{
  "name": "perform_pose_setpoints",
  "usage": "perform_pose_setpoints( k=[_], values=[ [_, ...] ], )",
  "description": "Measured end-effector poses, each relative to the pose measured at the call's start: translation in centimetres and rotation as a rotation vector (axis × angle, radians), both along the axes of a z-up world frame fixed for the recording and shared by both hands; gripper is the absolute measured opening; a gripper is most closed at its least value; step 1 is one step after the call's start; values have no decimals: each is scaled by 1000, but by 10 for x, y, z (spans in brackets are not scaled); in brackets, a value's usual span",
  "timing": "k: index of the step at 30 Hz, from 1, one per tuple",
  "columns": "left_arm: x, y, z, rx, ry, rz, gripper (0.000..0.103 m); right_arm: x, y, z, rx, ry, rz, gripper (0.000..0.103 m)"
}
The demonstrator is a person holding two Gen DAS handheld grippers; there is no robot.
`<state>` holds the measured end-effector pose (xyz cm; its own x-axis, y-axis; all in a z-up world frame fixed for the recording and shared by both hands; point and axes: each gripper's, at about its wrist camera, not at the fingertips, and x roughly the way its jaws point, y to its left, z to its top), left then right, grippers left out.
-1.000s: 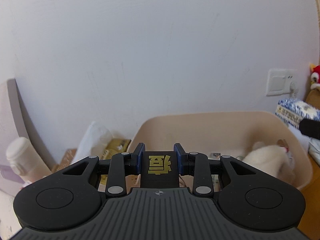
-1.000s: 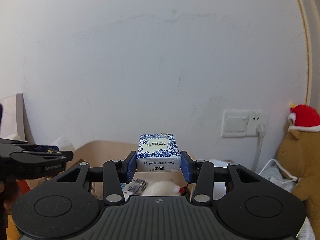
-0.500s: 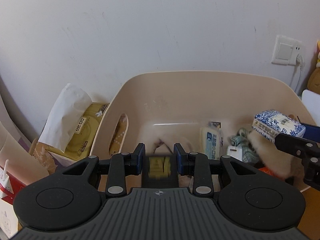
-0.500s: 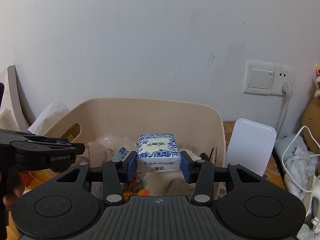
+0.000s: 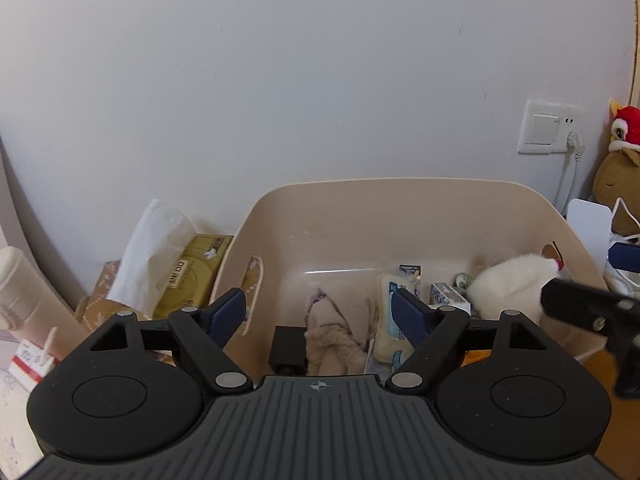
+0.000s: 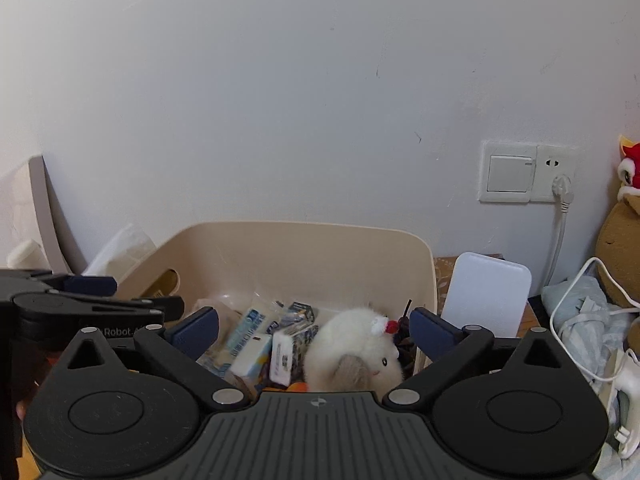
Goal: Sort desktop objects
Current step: 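Open both tools to drop the black box and tissue pack into the bin, then move both tools back over the table toward the cloth and hair clip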
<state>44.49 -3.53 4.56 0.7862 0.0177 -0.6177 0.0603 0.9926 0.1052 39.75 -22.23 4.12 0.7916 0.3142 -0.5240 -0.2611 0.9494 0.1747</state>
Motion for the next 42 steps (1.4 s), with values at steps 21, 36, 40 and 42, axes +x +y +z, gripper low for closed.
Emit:
perform_pose_setpoints(
  k=[21,36,40,42],
  values=[
    [-111,32,2,-49,-18,-34,83,-83,-11,-4,101,13,-26,103],
    [-157,41,-57,-74,72,-68,83,-137,9,-60,-46,11,35,103],
    [-158,38,-69,-52,90,-68,83,-146,20,-78,-166,-18,40,103],
    [-158,38,-73,-61,99,-77,83,-147,23,-83,-179,-9,59,97]
  ],
)
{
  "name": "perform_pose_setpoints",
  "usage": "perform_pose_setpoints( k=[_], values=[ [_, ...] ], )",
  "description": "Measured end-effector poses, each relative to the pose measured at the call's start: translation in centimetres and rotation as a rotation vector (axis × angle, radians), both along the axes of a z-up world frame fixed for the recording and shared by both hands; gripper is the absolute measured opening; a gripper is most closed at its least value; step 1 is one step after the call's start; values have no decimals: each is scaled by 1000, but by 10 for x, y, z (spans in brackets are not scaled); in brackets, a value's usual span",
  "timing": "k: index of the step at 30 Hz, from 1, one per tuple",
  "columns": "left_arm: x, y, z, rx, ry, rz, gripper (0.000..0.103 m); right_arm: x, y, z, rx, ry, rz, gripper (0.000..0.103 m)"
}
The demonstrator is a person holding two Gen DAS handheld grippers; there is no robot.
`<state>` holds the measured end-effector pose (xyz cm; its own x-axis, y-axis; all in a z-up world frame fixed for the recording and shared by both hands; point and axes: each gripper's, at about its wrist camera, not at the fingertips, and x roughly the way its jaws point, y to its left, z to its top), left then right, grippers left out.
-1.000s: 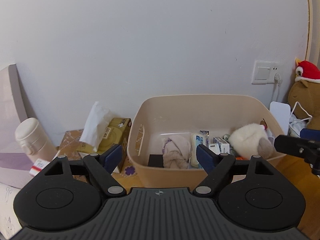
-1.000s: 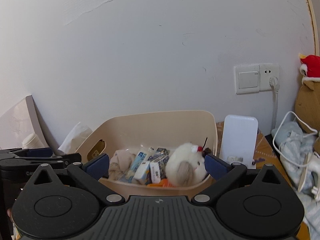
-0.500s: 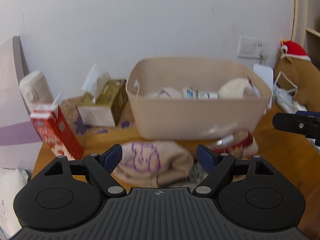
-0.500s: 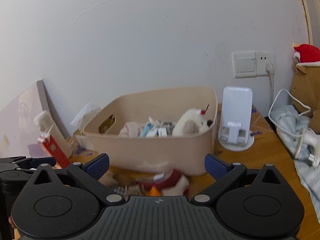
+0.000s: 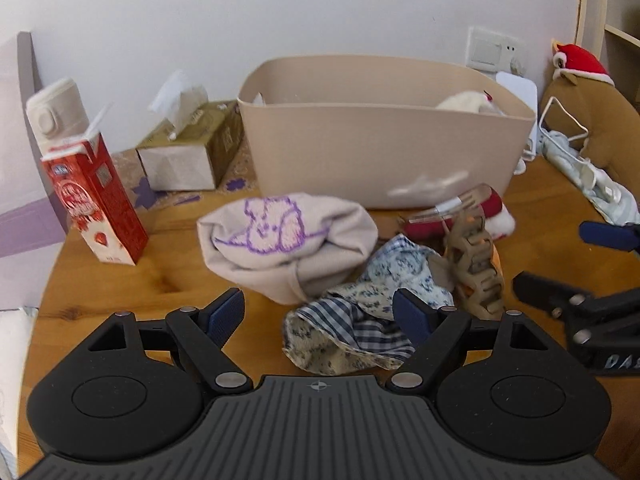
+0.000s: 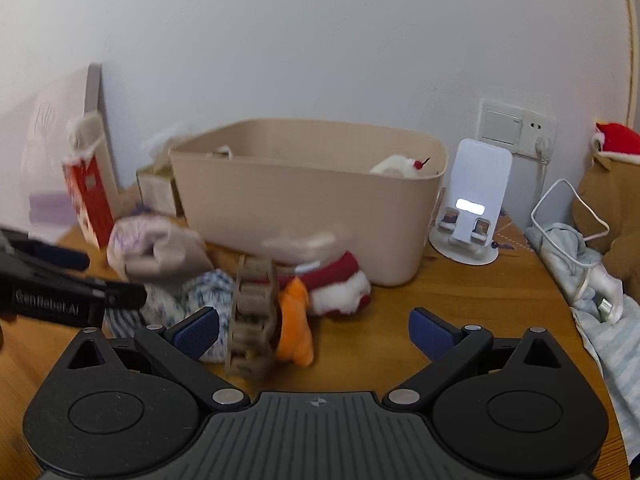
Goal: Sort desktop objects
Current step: 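Move both tools back over the table toward the cloth and hair clip, then grasp the floral cloth with the left tool while the right tool grasps the brown hair clip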
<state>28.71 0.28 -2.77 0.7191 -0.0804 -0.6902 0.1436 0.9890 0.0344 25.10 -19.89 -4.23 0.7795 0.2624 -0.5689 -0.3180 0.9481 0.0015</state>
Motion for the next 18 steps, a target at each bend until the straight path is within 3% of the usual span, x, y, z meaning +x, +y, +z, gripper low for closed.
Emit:
perform_pose_setpoints(
  k=[3,5,13,18],
  values=[
    [1,-2,-7,-2,0,-9,83,1,4,-8,-3,32,22,82],
    [1,-4,-10,-5,-1,-14,83,1,6,-12,0,48,36,78],
    [9,-11,-25,-21,30,-37,83,5,17,-22,-4,70,74,74],
    [16,-11,-32,-55,55,-37,83,12,21,-31,-8,101,82,61]
  ],
)
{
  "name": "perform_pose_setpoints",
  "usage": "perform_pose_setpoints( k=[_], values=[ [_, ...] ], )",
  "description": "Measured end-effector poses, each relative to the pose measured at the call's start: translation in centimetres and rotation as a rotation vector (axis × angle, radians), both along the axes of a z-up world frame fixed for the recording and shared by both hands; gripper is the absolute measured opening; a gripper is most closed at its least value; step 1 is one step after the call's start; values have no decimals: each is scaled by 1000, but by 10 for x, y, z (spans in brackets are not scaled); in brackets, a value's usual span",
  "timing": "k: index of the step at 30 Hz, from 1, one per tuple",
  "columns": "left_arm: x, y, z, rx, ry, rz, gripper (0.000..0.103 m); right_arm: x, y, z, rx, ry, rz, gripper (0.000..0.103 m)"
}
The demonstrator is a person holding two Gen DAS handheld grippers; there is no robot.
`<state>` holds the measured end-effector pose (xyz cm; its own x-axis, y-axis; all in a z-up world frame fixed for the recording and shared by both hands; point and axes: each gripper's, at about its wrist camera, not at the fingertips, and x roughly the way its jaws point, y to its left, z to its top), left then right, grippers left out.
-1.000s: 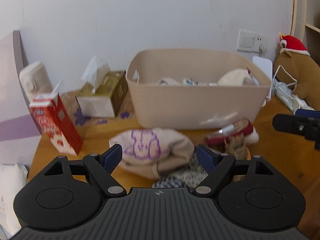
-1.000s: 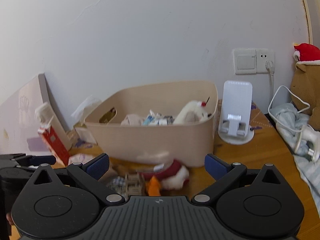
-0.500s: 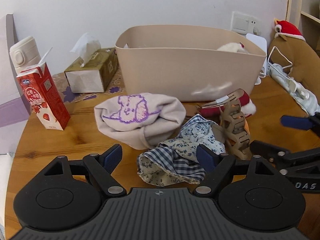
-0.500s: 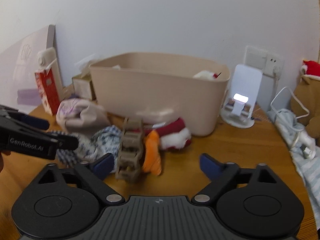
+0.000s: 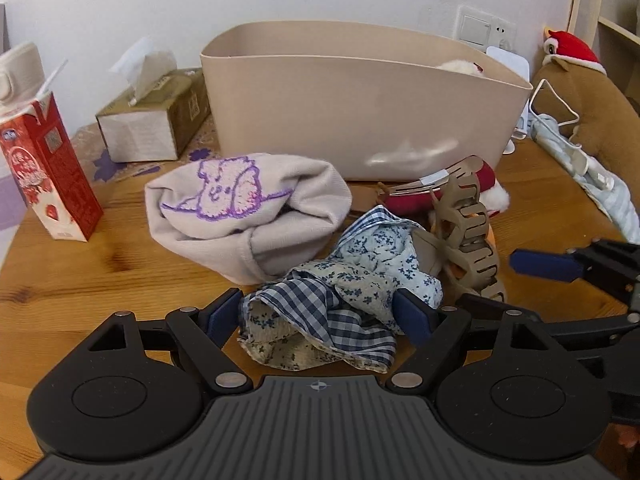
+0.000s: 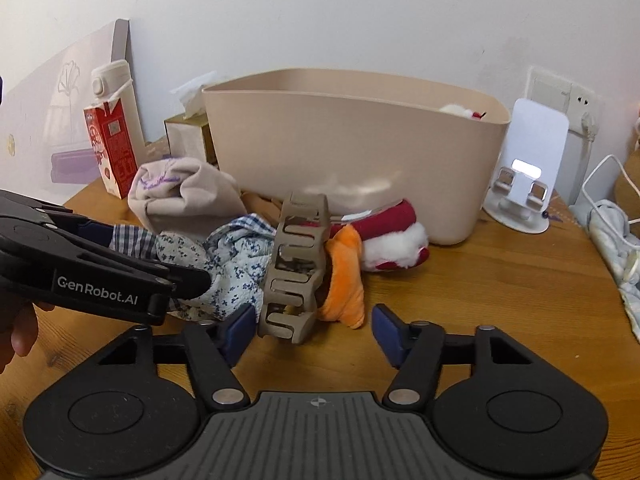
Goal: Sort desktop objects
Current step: 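Grasp the floral cloth with the left tool while the right tool grasps the brown hair clip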
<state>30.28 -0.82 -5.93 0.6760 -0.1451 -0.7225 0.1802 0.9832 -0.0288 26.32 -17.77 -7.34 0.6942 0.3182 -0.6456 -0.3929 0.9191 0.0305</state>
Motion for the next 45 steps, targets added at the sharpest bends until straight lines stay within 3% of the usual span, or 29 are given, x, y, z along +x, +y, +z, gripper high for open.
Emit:
perform_pose_setpoints(
  k=[4,9,14,18,26,31,33,35,38,45],
  values=[
    [2,-4,-3,-4,-4,-7,82,6,3,-6,12,30,-1,50],
    [4,-3,-6,-40,11,-18,65,10,3,-9,16,30,-8,39],
    [-1,-5,-8,-28,12,-37,46,10,-2,-10,27,37,-15,26],
    [-8,-3,-7,-33,17,-40,31,2,-7,-8,29,45,-9,25],
    [-35,10,-7,-3,4,-39,26,-27,-37,-2,34,36,-29,25],
    [-52,18,-6,12,2,-30,28,-43,-51,2,40,36,-25,25],
    [-57,20,-5,21,-1,-22,38,-47,-51,4,45,37,-18,25],
    [-60,21,-5,33,-8,-19,59,-49,-52,5,51,38,-11,25],
    [-58,25,-7,21,-3,-8,73,-48,-53,5,52,37,-7,25],
    [-48,27,-11,-9,0,11,81,-43,-42,6,46,17,16,50]
  ],
)
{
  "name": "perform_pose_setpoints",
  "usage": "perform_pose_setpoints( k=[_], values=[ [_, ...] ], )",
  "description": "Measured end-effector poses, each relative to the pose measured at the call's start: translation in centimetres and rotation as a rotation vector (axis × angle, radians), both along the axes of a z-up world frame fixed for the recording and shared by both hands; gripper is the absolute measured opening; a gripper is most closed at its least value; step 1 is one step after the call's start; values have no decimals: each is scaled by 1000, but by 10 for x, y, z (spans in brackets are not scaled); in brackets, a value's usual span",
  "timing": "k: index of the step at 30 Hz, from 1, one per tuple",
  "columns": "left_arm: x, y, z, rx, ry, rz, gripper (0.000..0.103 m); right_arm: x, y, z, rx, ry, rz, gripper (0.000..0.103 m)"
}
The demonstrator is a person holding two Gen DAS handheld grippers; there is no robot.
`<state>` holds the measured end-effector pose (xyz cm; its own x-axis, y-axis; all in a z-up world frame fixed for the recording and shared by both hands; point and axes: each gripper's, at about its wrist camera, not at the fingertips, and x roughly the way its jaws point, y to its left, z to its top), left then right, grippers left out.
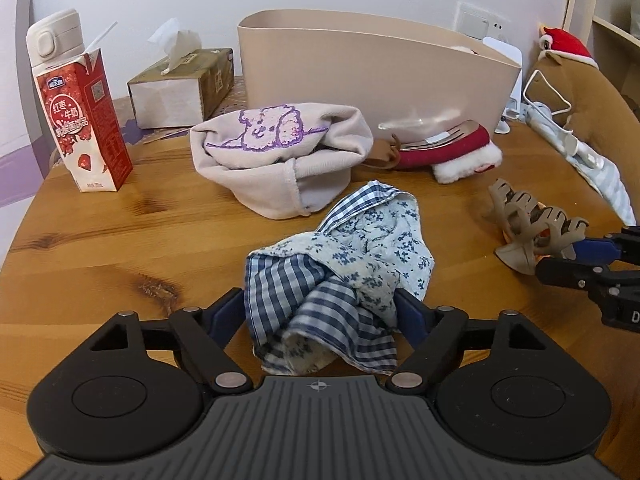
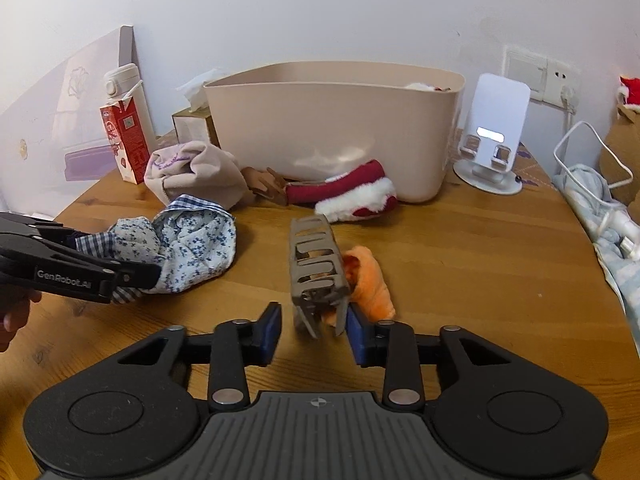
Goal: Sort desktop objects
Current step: 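Grasp the floral cloth with the left tool while the right tool grasps the brown hair clip, then carry the floral cloth and tan claw clip with both tools over the bin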
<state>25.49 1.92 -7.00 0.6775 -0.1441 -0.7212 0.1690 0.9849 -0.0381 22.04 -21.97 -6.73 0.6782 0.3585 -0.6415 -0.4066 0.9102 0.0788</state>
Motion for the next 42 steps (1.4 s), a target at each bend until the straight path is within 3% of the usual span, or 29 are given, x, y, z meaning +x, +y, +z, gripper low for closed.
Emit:
perform_pose_setpoints(
  k=[3,8,12,23,31,33,34,35,38,42],
  values=[
    [5,-2,-1,1,-4,5,82,6,1,-1,15,-4,4,63],
    [10,-6,-3,1,-12,5,83,18,0,-6,-20,-23,-50,74],
    [13,-7,-3,3,-19,3,83,25,-8,-5,15,-19,-59,75],
    [19,-12,-4,-2,-26,-4,83,19,11,6,-32,-84,37,71],
    [27,-20,-6,-14,-37,-5,83,37,21,-7,-74,-27,34,50],
    [28,-21,-8,-23,-30,-6,78,39,18,-10,-64,-15,19,35],
    [28,-22,-8,-20,-39,-9,68,40,16,-11,-50,-7,14,32],
    [27,-23,-7,-18,-44,-19,56,40,14,-11,-37,-3,7,31],
    [26,-24,-4,-35,-31,-37,37,40,7,-10,-11,3,-12,30],
    [21,-24,-2,-49,-34,-25,26,39,-4,-7,34,4,-46,30]
  ],
)
